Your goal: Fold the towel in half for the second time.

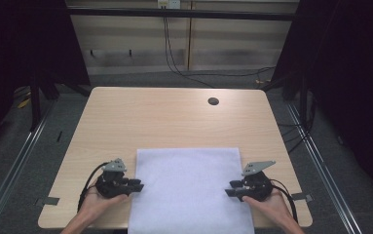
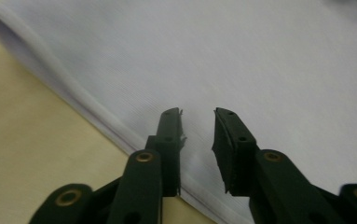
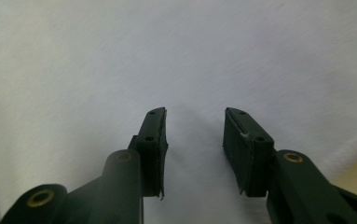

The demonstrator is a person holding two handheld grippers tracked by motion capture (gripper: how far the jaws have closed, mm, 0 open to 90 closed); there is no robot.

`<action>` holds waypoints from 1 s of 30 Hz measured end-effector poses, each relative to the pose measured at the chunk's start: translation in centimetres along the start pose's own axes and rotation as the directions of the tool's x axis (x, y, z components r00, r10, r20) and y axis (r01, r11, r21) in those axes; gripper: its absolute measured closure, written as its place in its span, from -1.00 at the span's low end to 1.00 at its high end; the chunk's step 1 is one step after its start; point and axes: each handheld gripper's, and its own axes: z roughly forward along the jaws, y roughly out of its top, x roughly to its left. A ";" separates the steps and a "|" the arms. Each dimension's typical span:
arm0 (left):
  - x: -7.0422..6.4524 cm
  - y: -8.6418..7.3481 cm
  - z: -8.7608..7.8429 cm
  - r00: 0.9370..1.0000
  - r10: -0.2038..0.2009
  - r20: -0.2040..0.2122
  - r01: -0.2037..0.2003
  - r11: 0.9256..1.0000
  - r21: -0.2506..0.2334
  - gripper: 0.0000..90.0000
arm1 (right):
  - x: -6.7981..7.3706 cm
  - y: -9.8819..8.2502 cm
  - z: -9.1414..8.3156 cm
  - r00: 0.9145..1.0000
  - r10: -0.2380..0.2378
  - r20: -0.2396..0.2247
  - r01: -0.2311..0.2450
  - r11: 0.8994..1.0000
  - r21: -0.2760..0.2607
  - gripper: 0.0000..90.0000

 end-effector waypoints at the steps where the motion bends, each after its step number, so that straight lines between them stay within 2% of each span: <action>1: 0.8 0.6 0.0 1.000 -0.003 -0.016 0.003 1.000 -0.009 0.48 | -0.8 0.5 -0.5 1.000 0.014 0.019 -0.013 0.999 -0.031 0.30; 3: 2.3 1.6 0.2 0.999 -0.018 -0.031 0.017 0.999 -0.040 0.47 | -3.0 1.6 -1.5 0.997 0.033 0.073 -0.027 0.996 -0.086 0.31; 4: 3.1 2.0 0.5 0.999 -0.028 -0.037 0.026 0.998 -0.051 0.46 | -4.3 2.1 -1.9 0.996 0.052 0.069 -0.044 0.993 -0.105 0.32; 6: 4.5 2.6 1.4 0.997 -0.046 -0.058 0.043 0.998 -0.046 0.44 | -6.5 3.1 -2.0 0.991 0.088 0.100 -0.075 0.989 -0.126 0.31; 9: 6.3 3.4 2.8 0.991 -0.081 -0.103 0.077 0.996 -0.041 0.34 | -9.0 4.5 -0.7 0.987 0.107 0.120 -0.092 0.988 -0.122 0.25; 10: 6.7 3.7 3.2 0.989 -0.092 -0.116 0.089 0.996 -0.029 0.29 | -9.6 4.9 0.0 0.988 0.112 0.106 -0.099 0.987 -0.124 0.24; 11: 7.0 4.0 3.4 0.987 -0.104 -0.120 0.098 0.994 -0.055 0.23 | -10.0 5.1 0.5 0.988 0.121 0.098 -0.106 0.984 -0.146 0.24; 12: 7.4 4.4 3.5 0.989 -0.111 -0.099 0.105 0.992 -0.064 0.21 | -10.5 5.3 1.1 0.988 0.128 0.086 -0.114 0.982 -0.151 0.23; 13: 7.7 4.7 3.7 0.988 -0.119 -0.097 0.112 0.991 -0.078 0.19 | -10.9 5.4 1.6 0.989 0.125 0.083 -0.113 0.985 -0.130 0.22; 15: 8.2 5.0 4.1 0.988 -0.139 -0.064 0.133 0.986 -0.097 0.14 | -11.5 5.3 2.3 0.988 0.135 0.079 -0.125 0.986 -0.111 0.21; 16: 8.2 5.0 4.5 0.988 -0.141 -0.065 0.135 0.987 -0.091 0.13 | -11.9 5.2 2.6 0.988 0.140 0.069 -0.132 0.985 -0.112 0.20; 18: 7.9 4.8 4.9 0.985 -0.168 -0.049 0.164 0.983 -0.087 0.11 | -12.2 4.8 3.2 0.985 0.155 0.070 -0.147 0.984 -0.102 0.14; 19: 7.6 4.7 4.9 0.985 -0.156 -0.072 0.150 0.985 -0.091 0.11 | -12.3 4.7 3.4 0.984 0.160 0.072 -0.153 0.984 -0.096 0.13; 21: 7.7 4.5 4.6 0.985 -0.162 -0.062 0.156 0.984 -0.086 0.12 | -12.4 4.4 3.6 0.985 0.162 0.062 -0.156 0.984 -0.089 0.14; 24: 8.2 4.1 4.5 0.984 -0.166 -0.072 0.160 0.984 -0.080 0.13 | -12.2 4.2 3.7 0.986 0.156 0.054 -0.151 0.985 -0.085 0.17; 25: 8.2 3.9 4.4 0.985 -0.161 -0.064 0.157 0.985 -0.071 0.14 | -12.2 4.2 3.8 0.986 0.155 0.060 -0.150 0.986 -0.078 0.17; 26: 8.1 3.8 4.2 0.988 -0.139 -0.070 0.134 0.989 -0.065 0.16 | -12.2 4.1 4.0 0.986 0.155 0.065 -0.150 0.986 -0.073 0.18; 28: 8.0 3.7 3.9 0.990 -0.130 -0.058 0.126 0.990 -0.064 0.22 | -12.4 4.2 4.2 0.984 0.164 0.076 -0.157 0.983 -0.093 0.19; 30: 7.9 3.4 3.6 0.990 -0.122 -0.064 0.118 0.991 -0.067 0.27 | -12.2 4.3 4.3 0.985 0.153 0.079 -0.146 0.985 -0.089 0.30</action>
